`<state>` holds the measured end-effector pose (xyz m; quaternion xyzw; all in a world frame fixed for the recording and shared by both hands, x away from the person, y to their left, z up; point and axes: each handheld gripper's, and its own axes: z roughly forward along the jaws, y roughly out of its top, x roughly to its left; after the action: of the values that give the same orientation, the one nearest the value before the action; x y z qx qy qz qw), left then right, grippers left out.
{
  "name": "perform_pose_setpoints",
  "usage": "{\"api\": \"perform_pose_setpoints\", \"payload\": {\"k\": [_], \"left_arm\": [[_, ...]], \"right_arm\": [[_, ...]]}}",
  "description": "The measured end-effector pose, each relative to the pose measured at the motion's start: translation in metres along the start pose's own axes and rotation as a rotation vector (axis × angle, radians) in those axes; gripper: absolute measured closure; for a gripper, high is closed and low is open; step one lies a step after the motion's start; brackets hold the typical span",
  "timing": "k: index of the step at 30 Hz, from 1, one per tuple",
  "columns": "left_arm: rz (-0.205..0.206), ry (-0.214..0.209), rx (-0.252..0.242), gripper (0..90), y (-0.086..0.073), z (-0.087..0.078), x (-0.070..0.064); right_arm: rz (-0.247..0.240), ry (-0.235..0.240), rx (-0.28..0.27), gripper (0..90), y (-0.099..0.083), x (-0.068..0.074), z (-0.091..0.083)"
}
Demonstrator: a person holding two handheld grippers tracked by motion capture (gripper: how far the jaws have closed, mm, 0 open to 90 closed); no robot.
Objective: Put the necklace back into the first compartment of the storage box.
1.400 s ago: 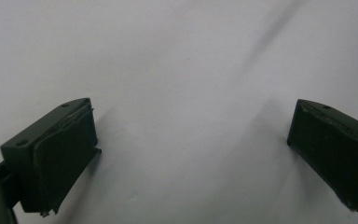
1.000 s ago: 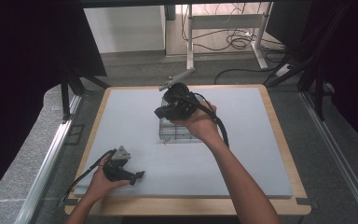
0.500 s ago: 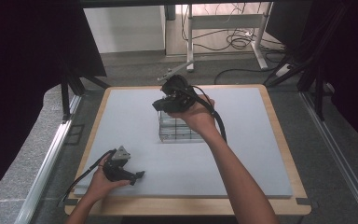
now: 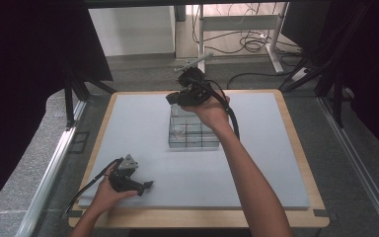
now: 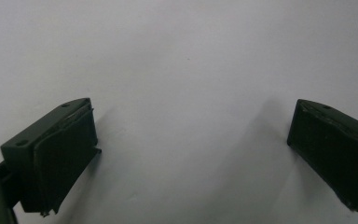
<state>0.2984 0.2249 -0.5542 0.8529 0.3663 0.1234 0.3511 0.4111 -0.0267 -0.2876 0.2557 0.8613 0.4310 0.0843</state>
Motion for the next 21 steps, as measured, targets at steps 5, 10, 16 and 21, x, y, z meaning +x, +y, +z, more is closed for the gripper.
{"api": "perform_pose_setpoints", "payload": {"k": [5,10,16,21], "left_arm": [[0.0,-0.002,0.0,1.3,0.0,0.0,0.0],[0.0,-0.003,0.003,1.3,0.0,0.0,0.0],[-0.002,-0.003,0.001,1.2,0.0,0.0,0.0],[0.0,-0.003,0.003,1.2,0.0,0.0,0.0]], "right_arm": [[0.024,0.009,0.002,84.6,-0.001,-0.01,0.005],[0.042,0.001,0.008,84.6,0.0,-0.02,0.014],[0.069,-0.013,0.018,84.6,-0.001,-0.031,0.025],[0.092,-0.036,0.033,84.6,-0.003,-0.04,0.036]]}}
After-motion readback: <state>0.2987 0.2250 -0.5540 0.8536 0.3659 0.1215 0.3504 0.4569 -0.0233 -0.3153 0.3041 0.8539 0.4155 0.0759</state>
